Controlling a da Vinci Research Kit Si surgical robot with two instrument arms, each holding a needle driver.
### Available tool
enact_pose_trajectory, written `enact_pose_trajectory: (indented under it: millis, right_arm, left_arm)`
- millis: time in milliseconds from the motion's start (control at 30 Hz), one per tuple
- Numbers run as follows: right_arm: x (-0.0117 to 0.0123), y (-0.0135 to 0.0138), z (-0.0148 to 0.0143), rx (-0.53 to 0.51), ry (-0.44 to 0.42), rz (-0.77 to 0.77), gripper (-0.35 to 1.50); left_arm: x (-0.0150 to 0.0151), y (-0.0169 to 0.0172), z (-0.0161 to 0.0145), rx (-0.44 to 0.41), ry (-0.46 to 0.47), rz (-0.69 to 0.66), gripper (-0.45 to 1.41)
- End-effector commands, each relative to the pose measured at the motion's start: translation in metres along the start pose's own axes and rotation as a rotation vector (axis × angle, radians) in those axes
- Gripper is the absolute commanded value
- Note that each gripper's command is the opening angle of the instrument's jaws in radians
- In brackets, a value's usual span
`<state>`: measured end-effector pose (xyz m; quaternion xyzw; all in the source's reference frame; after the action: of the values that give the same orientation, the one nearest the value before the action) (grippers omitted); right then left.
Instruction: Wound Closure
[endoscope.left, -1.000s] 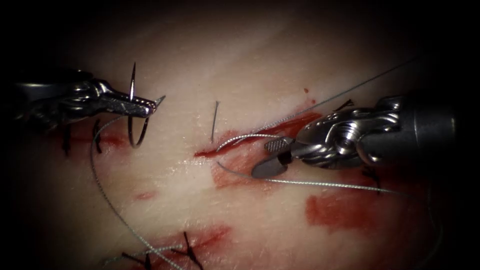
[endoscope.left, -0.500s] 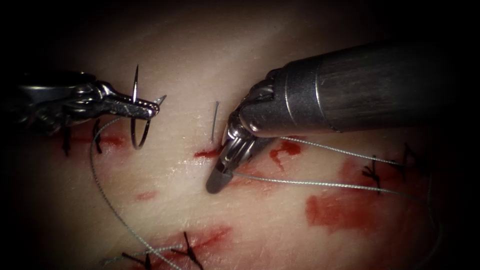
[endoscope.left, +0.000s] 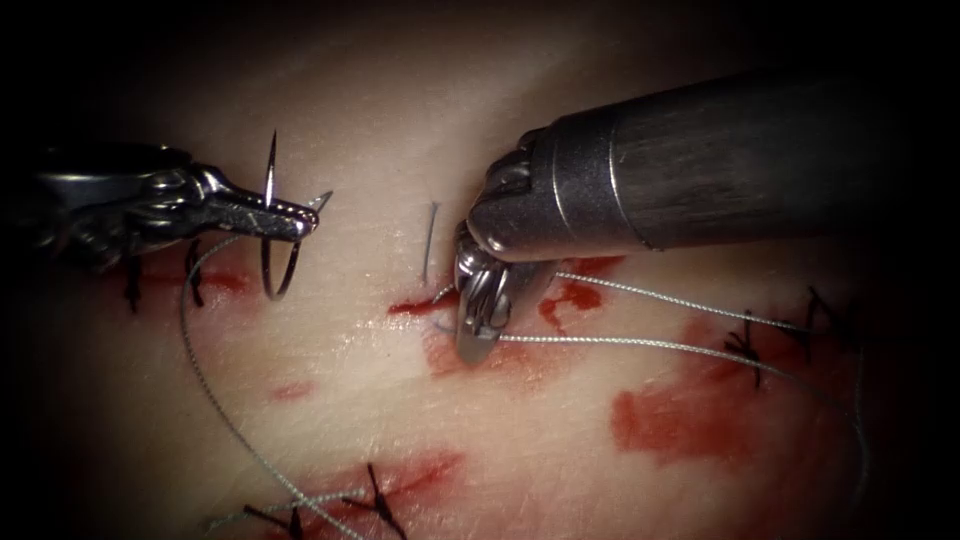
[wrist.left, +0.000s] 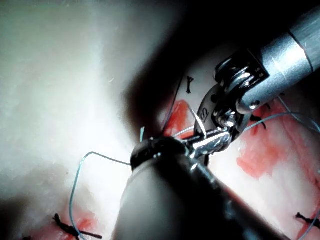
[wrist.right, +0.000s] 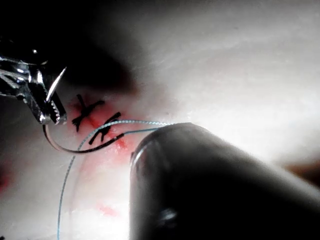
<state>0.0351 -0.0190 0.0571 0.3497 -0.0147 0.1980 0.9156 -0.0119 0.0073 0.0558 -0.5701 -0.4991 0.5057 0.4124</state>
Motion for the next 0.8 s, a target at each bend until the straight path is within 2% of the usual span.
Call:
enact_pose_trajectory:
  millis: [33,100,200,233,300,400,567,800]
  right_arm:
    - [0.0002,0.0001,-0.0005,-0.005,0.006,-0.005,-0.35]
    - [-0.0007,0.0003,-0.0014,-0.009,0.003,-0.001,-0.35]
    - [-0.0008,0.0002,-0.002,-0.003,0.002,-0.002,-0.35]
    - [-0.0007,0.0001,-0.0022,-0.001,0.002,0.0,0.32]
    - [-0.0003,-0.0001,-0.0024,-0.001,0.005,0.003,0.59]
    - [0.0006,-0.0004,-0.0023,-0.002,0.006,0.016,0.78]
    - [0.0019,-0.0006,-0.0013,-0.013,0.008,0.033,0.84]
    - [0.0026,-0.0002,0.0011,-0.036,0.01,0.033,0.66]
  left_arm:
    - [-0.0002,-0.0006,0.0004,0.001,-0.001,0.0,-0.45]
    - [-0.0002,-0.0006,0.0004,0.003,-0.003,0.0,-0.45]
    - [-0.0002,-0.0006,0.0004,0.003,-0.003,0.0,-0.45]
    - [-0.0003,-0.0006,0.0004,0.003,-0.003,0.0,-0.45]
    - [-0.0002,-0.0006,0.0004,0.005,-0.005,0.0,-0.45]
    - [-0.0002,-0.0006,0.0004,0.005,-0.005,0.0,-0.45]
    - [-0.0002,-0.0006,0.0004,0.007,-0.007,0.0,-0.45]
    - [-0.0002,-0.0006,0.0004,0.007,-0.007,0.0,-0.45]
